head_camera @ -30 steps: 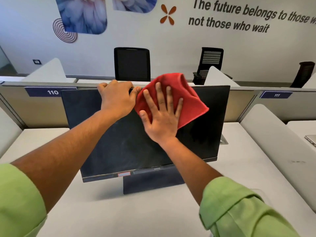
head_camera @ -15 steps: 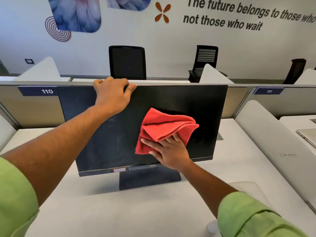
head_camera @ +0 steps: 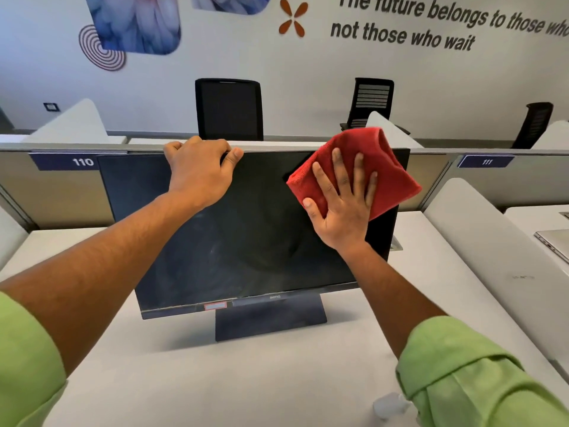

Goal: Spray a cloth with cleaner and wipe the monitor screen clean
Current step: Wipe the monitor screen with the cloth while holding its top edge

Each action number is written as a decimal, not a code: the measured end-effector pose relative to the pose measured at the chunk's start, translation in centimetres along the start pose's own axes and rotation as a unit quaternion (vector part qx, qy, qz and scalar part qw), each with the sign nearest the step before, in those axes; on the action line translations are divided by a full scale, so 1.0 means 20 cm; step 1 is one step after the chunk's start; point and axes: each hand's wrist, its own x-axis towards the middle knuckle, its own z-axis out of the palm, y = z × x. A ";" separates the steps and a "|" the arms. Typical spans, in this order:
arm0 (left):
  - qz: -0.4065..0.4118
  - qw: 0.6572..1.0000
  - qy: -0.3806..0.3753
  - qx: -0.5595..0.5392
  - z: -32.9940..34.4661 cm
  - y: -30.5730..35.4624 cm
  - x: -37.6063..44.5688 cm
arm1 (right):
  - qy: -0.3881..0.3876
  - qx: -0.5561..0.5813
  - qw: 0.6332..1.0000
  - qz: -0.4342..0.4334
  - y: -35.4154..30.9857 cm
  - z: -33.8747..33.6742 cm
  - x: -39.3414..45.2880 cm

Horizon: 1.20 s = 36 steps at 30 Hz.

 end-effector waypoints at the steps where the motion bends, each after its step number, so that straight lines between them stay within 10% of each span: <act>1: 0.001 1.000 0.001 0.000 0.00 0.00 0.00 | -0.005 0.005 1.000 0.007 -0.01 0.01 -0.04; 12: 0.003 1.000 0.007 0.004 -0.01 0.01 -0.01 | -0.131 0.056 0.988 -0.062 -0.18 0.18 -0.82; 21: 0.006 1.000 0.006 -0.004 -0.01 0.01 -0.01 | -0.070 0.005 0.992 -0.102 0.08 0.01 -0.31; 27: 0.002 1.000 0.006 0.005 0.00 0.00 0.00 | -0.015 -0.032 0.999 -0.025 0.15 -0.05 0.09; 36: 0.005 1.000 0.008 -0.001 -0.01 0.01 0.00 | -0.016 0.036 0.996 0.084 0.00 0.12 -0.37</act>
